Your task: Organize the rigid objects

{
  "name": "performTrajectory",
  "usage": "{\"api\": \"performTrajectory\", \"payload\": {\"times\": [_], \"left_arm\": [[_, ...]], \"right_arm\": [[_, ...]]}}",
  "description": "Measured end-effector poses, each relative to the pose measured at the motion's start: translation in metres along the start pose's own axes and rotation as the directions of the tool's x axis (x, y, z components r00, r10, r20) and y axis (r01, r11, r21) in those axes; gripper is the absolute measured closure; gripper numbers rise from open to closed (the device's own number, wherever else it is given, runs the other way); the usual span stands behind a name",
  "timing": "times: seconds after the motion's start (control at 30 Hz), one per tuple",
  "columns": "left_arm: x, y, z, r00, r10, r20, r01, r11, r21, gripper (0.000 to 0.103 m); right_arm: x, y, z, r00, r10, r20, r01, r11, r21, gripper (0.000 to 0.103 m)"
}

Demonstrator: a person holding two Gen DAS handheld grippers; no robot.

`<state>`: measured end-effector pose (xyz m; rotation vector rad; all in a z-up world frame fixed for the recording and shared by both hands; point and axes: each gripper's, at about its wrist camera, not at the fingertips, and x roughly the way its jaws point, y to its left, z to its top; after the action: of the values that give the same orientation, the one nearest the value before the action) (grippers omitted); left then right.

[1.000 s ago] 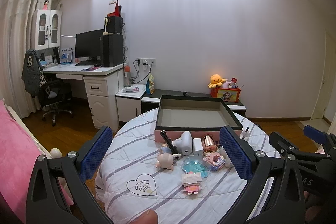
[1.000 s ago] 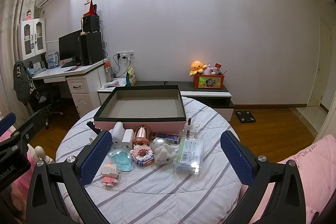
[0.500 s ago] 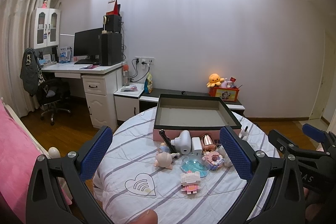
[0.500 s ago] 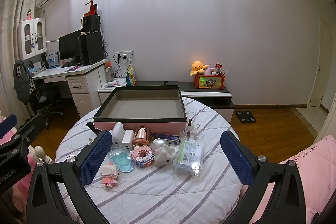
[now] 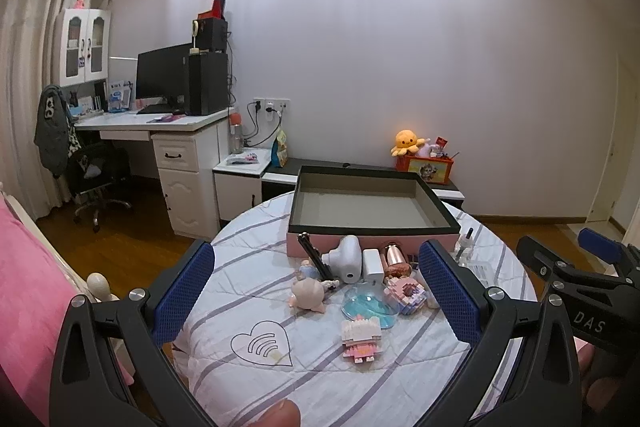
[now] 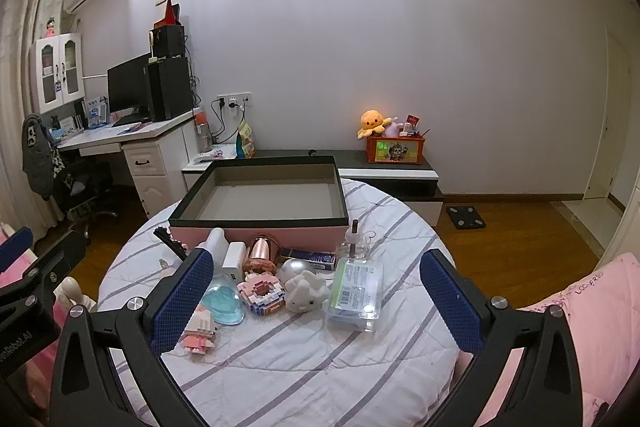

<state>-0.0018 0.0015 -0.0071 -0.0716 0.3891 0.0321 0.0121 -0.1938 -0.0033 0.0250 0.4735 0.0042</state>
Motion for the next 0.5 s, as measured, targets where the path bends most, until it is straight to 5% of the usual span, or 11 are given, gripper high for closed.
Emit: {"api": "performTrajectory", "payload": {"times": [0.5], "left_arm": [[0.030,0.003,-0.036,0.996,0.001,-0.094,0.000,1.000,0.017,0.000]], "right_arm": [[0.037,-0.028,-0.023,0.995,-0.045,-0.090,0.047,0.999,0.024,0.000]]}}
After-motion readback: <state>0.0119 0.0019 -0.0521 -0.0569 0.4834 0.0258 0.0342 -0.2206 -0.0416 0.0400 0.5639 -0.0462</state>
